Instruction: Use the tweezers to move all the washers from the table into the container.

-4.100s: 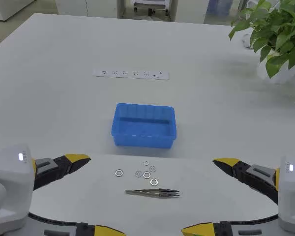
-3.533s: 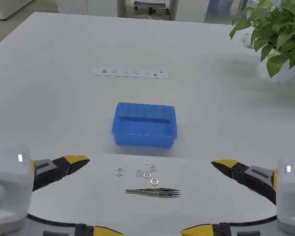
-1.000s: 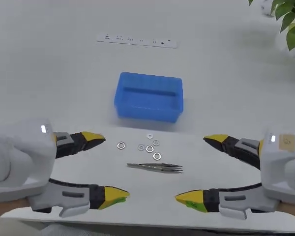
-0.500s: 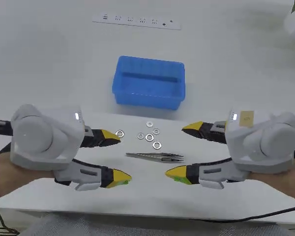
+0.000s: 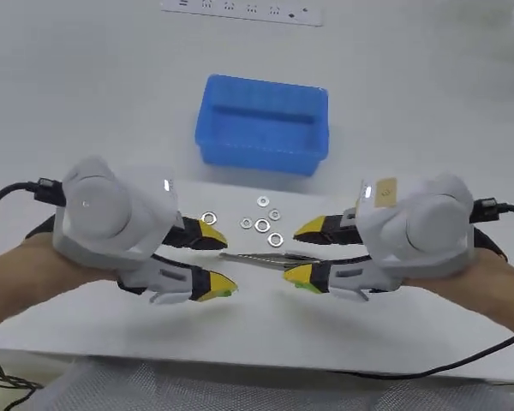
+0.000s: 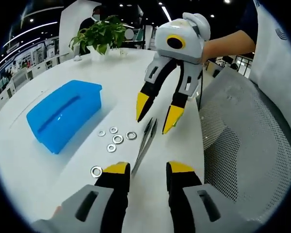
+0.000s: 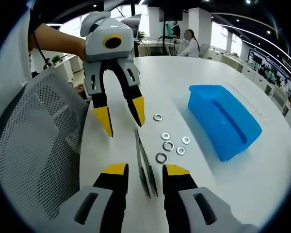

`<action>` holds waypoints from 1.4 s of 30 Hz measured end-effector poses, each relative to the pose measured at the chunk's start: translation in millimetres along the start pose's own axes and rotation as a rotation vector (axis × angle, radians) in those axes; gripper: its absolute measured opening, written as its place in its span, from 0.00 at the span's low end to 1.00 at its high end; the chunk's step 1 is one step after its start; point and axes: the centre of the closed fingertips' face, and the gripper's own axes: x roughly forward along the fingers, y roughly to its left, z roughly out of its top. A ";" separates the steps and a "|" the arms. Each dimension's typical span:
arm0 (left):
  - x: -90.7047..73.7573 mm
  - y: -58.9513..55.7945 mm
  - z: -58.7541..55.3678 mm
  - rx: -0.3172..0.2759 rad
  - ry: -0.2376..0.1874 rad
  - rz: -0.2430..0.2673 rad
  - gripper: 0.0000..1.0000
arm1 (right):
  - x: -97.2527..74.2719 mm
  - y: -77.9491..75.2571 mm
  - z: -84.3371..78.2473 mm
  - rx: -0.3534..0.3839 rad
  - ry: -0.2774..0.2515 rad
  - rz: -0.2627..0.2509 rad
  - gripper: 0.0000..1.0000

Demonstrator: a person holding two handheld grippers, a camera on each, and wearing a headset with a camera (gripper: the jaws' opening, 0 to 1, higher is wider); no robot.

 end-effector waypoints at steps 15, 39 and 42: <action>12.2 4.1 -8.4 0.053 0.072 -0.039 0.30 | 9.1 4.2 -12.2 -0.029 0.059 0.048 0.21; 16.6 10.0 -9.0 0.115 0.090 -0.055 0.06 | 12.6 -1.9 -13.1 -0.084 0.077 0.024 0.12; 13.2 8.4 -8.8 0.113 0.093 -0.067 0.06 | 13.1 0.4 -12.1 -0.088 0.079 0.032 0.11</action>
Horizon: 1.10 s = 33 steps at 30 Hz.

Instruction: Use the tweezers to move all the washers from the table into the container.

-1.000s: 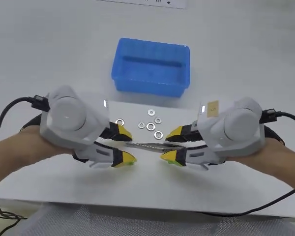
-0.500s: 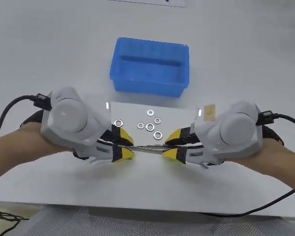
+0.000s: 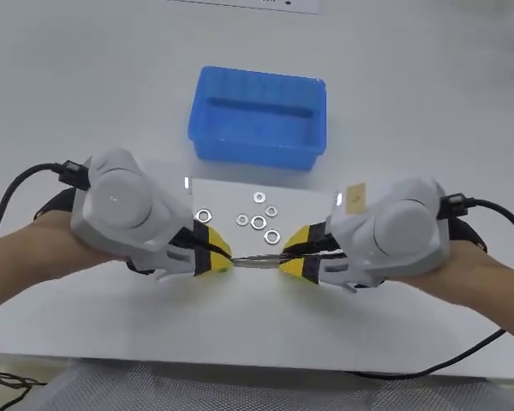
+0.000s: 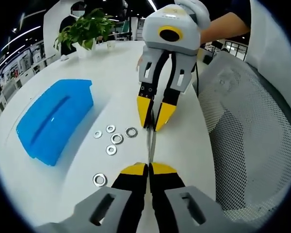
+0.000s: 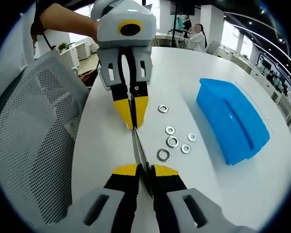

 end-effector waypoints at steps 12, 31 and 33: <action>-37.1 -2.2 27.6 0.026 -0.040 -0.001 0.06 | -2.3 3.7 20.5 -0.018 -0.085 -0.024 0.09; -50.0 -11.1 92.0 0.035 -0.192 0.035 0.05 | -15.1 11.7 36.1 0.068 -0.319 -0.069 0.07; -47.7 -11.6 98.2 0.029 -0.207 0.033 0.05 | -17.4 11.3 35.0 0.068 -0.331 -0.074 0.07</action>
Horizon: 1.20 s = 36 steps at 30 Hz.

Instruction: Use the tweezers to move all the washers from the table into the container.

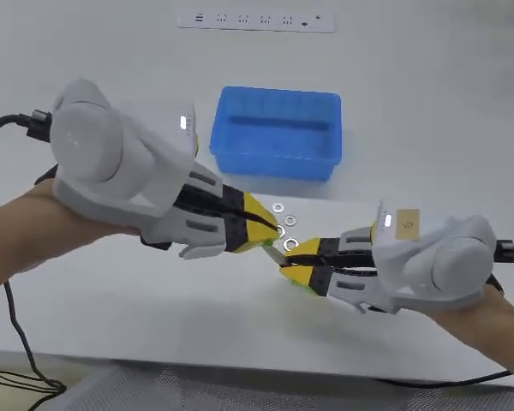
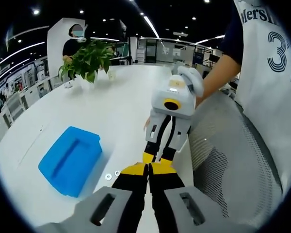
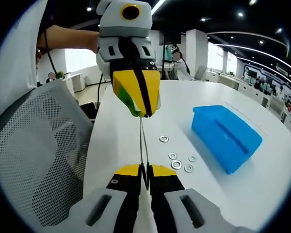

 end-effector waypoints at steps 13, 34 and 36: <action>17.1 -10.5 7.9 0.040 0.004 -0.023 0.08 | -5.6 -2.7 -3.2 0.011 -0.044 -0.013 0.07; -5.5 4.2 -11.9 0.016 0.034 -0.021 0.08 | -4.2 -1.9 -1.5 0.037 -0.063 -0.007 0.07; -6.1 -1.6 -5.1 0.039 0.012 -0.040 0.07 | -4.7 -1.9 0.8 0.033 -0.065 -0.008 0.07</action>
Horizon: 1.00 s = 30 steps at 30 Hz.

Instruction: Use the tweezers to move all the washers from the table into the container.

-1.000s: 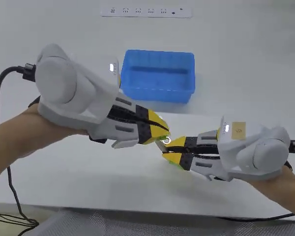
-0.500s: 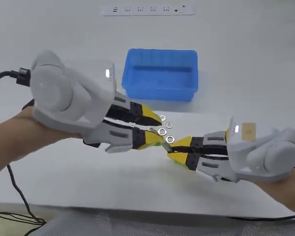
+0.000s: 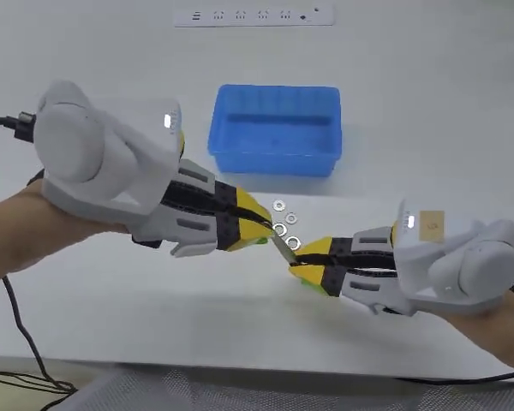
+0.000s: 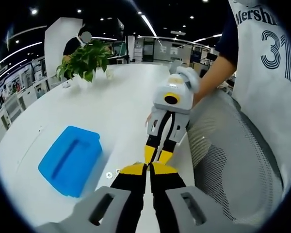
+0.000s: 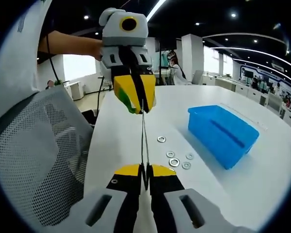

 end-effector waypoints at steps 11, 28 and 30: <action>5.4 -14.8 8.5 0.015 -0.074 -0.027 0.06 | 6.2 7.8 2.1 -0.055 0.017 0.027 0.07; 19.6 -19.5 17.5 0.041 -0.185 -0.062 0.08 | 1.3 7.2 -1.4 -0.074 0.063 0.063 0.07; 22.9 -21.9 13.6 0.053 -0.165 -0.078 0.14 | 1.5 5.4 -1.3 -0.065 0.068 0.068 0.07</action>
